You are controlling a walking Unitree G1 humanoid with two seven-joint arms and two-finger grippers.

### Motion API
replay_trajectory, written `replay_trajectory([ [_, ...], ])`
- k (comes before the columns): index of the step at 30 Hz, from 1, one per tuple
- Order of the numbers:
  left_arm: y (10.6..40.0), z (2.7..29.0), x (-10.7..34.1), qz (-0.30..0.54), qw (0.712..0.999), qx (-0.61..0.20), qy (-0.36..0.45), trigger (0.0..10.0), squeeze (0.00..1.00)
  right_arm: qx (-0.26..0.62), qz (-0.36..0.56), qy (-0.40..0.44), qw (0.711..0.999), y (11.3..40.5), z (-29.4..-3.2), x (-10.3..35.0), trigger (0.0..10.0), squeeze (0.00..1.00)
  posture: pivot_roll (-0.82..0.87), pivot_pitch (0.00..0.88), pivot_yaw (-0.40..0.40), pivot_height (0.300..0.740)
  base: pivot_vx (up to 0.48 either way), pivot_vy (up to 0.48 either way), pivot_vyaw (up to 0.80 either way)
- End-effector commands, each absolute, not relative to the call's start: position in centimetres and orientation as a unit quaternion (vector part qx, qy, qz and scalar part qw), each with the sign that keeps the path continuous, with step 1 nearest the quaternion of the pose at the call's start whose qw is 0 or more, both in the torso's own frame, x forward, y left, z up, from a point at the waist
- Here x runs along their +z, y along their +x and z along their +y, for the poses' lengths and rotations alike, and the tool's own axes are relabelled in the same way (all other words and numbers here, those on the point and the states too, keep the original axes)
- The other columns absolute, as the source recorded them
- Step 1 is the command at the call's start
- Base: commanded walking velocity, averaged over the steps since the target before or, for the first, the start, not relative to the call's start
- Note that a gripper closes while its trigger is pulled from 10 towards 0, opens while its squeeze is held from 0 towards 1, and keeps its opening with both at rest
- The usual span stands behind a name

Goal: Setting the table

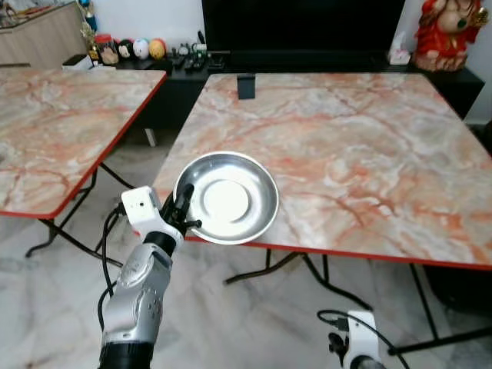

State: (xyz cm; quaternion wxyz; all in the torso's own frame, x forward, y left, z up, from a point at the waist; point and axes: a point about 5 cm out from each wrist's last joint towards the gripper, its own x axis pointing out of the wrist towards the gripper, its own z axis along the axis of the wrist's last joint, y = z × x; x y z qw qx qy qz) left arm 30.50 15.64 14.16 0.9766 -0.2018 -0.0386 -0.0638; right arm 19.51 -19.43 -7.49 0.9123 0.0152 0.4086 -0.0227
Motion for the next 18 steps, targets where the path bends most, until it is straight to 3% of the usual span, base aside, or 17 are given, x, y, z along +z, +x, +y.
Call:
replay_trajectory([
  [1, 30.46, 16.09, 14.23, -0.041, 0.978, -0.057, -0.198, 10.0, 0.0, -0.018, 0.409, 0.021, 0.912, 19.43, -18.83, -7.61, 10.0, 0.0, -0.06, 0.0, 0.022, 0.74, 0.0, -0.401, 0.0],
  [10, 30.47, 16.04, 14.19, -0.04, 0.978, -0.06, -0.195, 10.0, 0.0, -0.021, 0.401, 0.017, 0.916, 19.92, -19.22, -7.28, 10.0, 0.0, -0.07, 0.0, 0.021, 0.74, 0.0, -0.399, 0.0],
  [18, 30.56, 16.56, 14.1, -0.032, 0.982, -0.065, -0.173, 10.0, 0.0, -0.02, 0.4, 0.018, 0.916, 19.99, -19.03, -7.27, 10.0, 0.0, -0.06, 0.0, 0.02, 0.74, 0.0, 0.0, 0.0],
])
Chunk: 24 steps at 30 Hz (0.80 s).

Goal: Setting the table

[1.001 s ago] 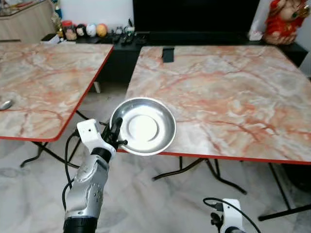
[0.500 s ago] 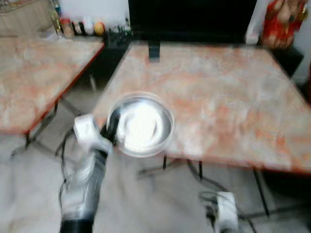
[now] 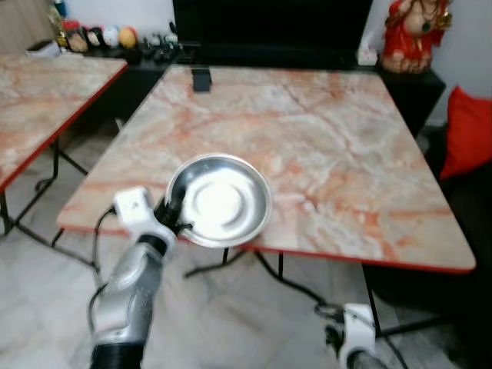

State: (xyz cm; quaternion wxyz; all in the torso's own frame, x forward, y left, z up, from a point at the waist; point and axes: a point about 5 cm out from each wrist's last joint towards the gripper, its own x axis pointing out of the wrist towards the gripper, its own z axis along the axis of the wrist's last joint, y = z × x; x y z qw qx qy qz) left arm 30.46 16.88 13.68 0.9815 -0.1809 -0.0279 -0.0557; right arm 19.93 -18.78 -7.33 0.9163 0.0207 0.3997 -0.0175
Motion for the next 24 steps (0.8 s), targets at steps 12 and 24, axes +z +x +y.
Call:
replay_trajectory([
  [12, 30.6, 16.26, 14.12, -0.022, 0.984, -0.097, -0.149, 10.0, 0.0, -0.021, 0.401, 0.022, 0.916, 20.08, -18.84, -7.26, 10.0, 0.0, -0.06, 0.0, 0.018, 0.74, 0.0, 0.0, -0.17],
  [24, 30.64, 16.24, 14.19, -0.025, 0.983, -0.097, -0.154, 10.0, 0.0, -0.018, 0.399, 0.02, 0.916, 20.25, -18.83, -7.17, 10.0, 0.0, -0.06, 0.0, 0.017, 0.74, 0.0, 0.0, -0.67],
])
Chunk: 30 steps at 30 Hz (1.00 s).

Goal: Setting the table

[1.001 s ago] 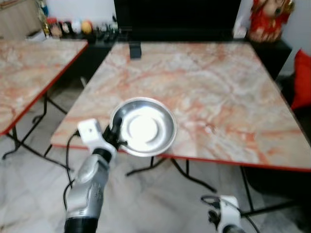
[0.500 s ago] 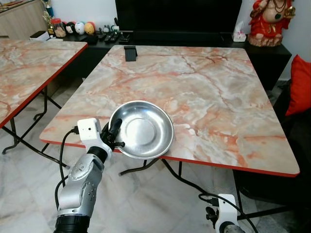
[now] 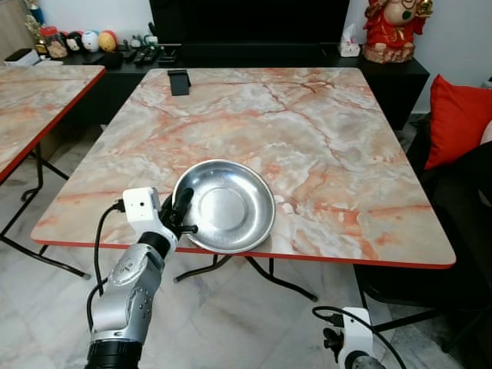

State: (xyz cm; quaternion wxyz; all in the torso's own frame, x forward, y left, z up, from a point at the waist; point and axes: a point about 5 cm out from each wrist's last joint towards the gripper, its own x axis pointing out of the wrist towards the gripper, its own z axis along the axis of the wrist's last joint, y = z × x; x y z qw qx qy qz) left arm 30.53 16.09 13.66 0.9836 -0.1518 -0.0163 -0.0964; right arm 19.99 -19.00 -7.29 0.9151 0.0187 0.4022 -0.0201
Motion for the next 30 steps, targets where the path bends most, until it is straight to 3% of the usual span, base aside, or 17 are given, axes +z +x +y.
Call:
replay_trajectory([
  [1, 30.64, 16.24, 14.2, -0.026, 0.983, -0.097, -0.154, 10.0, 0.0, -0.018, 0.396, 0.021, 0.918, 20.28, -18.81, -7.14, 10.0, 0.0, -0.06, 0.0, 0.018, 0.74, 0.0, 0.0, 0.0],
  [6, 30.68, 16.2, 14.31, -0.029, 0.983, -0.095, -0.153, 10.0, 0.0, -0.019, 0.394, 0.022, 0.919, 20.36, -18.73, -7.1, 10.0, 0.0, -0.06, 0.0, 0.018, 0.74, 0.0, 0.0, 0.0],
  [13, 30.71, 16.21, 14.35, -0.032, 0.983, -0.093, -0.153, 10.0, 0.0, -0.02, 0.393, 0.022, 0.919, 20.45, -18.75, -7.05, 10.0, 0.0, -0.06, 0.0, 0.017, 0.74, 0.0, -0.308, 0.0],
  [18, 30.7, 16.22, 14.34, -0.032, 0.983, -0.093, -0.154, 10.0, 0.0, -0.019, 0.396, 0.02, 0.918, 20.37, -18.86, -7.09, 10.0, 0.0, -0.06, 0.0, 0.017, 0.74, 0.0, -0.323, -0.68],
  [30, 30.77, 16.78, 14.22, -0.029, 0.985, -0.075, -0.151, 10.0, 0.0, -0.018, 0.394, 0.022, 0.919, 20.39, -18.69, -7.08, 10.0, 0.0, -0.06, 0.0, 0.015, 0.74, 0.0, 0.0, 0.0],
])
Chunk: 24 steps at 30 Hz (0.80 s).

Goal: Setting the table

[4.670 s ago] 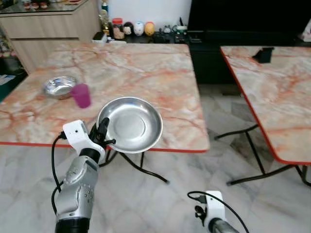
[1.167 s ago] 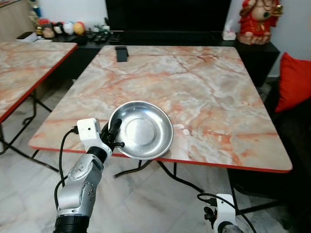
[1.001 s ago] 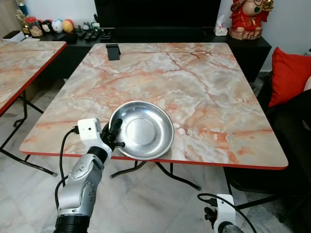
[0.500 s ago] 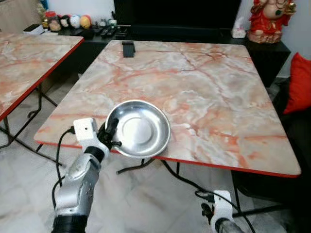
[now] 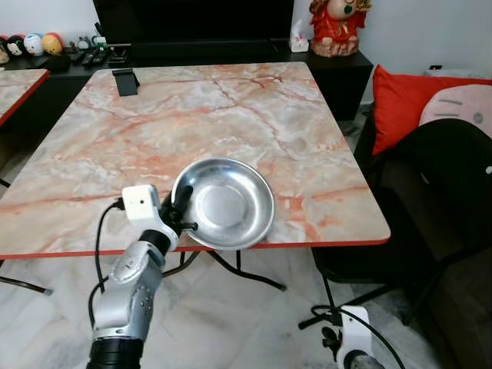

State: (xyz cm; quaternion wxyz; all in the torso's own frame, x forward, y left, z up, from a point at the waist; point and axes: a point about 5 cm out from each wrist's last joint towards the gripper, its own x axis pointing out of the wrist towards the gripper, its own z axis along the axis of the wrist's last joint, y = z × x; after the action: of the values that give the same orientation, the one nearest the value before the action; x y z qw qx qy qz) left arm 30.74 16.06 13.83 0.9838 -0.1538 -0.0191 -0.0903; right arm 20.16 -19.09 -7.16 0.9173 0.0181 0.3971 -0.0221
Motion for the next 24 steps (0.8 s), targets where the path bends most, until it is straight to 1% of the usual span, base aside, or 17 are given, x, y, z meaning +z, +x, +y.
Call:
replay_trajectory([
  [1, 30.8, 16.9, 14.2, -0.03, 0.985, -0.071, -0.151, 10.0, 0.0, -0.018, 0.394, 0.022, 0.919, 20.4, -18.7, -7.1, 10.0, 0.0, -0.06, 0.0, 0.015, 0.74, 0.0, 0.0, 0.0],
  [6, 30.9, 17.6, 14.5, -0.04, 0.986, -0.043, -0.159, 10.0, 0.0, -0.018, 0.394, 0.023, 0.919, 20.4, -18.6, -7.1, 10.0, 0.0, -0.06, 0.0, 0.016, 0.74, 0.0, 0.0, 0.0],
  [13, 31.0, 18.1, 14.4, -0.037, 0.986, -0.034, -0.159, 10.0, 0.0, -0.02, 0.397, 0.022, 0.917, 20.2, -18.7, -7.2, 10.0, 0.0, -0.06, 0.0, 0.016, 0.74, 0.0, 0.0, 0.0],
  [24, 31.3, 18.1, 14.7, -0.036, 0.986, -0.036, -0.159, 10.0, 0.0, -0.024, 0.395, 0.023, 0.918, 20.4, -18.9, -7.1, 10.0, 0.0, -0.06, 0.0, 0.013, 0.74, 0.304, 0.0, 0.0],
])
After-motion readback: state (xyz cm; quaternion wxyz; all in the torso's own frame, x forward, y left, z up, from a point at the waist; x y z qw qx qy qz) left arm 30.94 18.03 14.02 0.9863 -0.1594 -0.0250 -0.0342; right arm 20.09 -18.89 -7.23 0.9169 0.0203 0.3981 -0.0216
